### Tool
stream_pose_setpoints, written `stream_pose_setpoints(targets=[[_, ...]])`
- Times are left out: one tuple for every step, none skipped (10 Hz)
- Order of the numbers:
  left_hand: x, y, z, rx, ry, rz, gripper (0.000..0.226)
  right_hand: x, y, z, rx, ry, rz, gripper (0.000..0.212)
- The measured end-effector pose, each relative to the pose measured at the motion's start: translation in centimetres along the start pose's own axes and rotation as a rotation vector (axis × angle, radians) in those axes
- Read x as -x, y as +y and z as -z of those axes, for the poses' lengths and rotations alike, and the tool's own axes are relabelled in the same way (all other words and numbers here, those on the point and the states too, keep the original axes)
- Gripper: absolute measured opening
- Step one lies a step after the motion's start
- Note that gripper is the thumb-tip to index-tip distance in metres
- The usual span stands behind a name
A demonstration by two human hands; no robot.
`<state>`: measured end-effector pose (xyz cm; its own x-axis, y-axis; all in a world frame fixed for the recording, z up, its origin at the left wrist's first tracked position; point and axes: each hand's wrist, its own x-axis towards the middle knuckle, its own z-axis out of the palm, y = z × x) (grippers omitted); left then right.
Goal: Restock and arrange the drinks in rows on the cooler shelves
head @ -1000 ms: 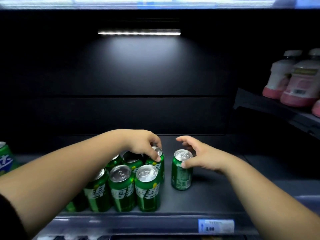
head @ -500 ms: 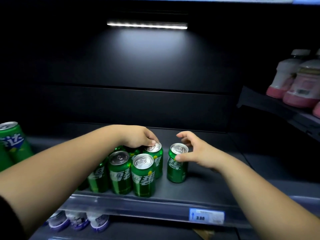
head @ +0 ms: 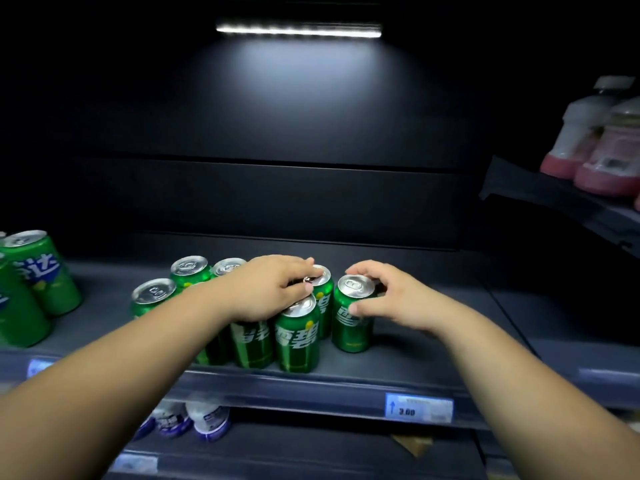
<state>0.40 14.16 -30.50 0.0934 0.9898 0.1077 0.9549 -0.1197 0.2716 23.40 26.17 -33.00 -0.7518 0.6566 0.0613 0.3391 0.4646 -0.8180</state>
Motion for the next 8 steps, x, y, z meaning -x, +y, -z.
stream_pose_setpoints(targets=[[0.0,-0.1,-0.2,-0.003,0.024,-0.015,0.042,0.6,-0.5,-0.8,-0.013,0.051,-0.015,0.041],[0.0,-0.2,-0.3,-0.005,0.042,-0.011,0.042,1.5,-1.6,-1.8,0.011,0.061,-0.03,0.045],[0.0,-0.1,-0.3,-0.02,0.056,-0.01,0.041,2.2,-2.3,-3.1,0.078,0.146,-0.048,0.037],[0.8,0.5,0.1,-0.026,0.182,-0.038,0.035,3.0,-2.9,-3.9,0.009,0.193,-0.103,0.038],[2.4,0.5,0.9,-0.054,0.273,-0.064,0.035,4.2,-4.0,-4.8,0.002,0.193,-0.16,0.064],[4.8,0.1,1.3,-0.094,0.201,-0.124,0.05,5.5,-5.4,-6.3,0.113,0.203,-0.216,0.101],[7.2,-0.9,1.5,-0.158,0.143,-0.156,0.061,6.8,-6.1,-7.7,0.201,0.201,-0.262,0.114],[9.1,-1.9,1.6,-0.193,0.114,-0.162,0.066,8.3,-7.5,-9.1,0.272,0.199,-0.312,0.113]])
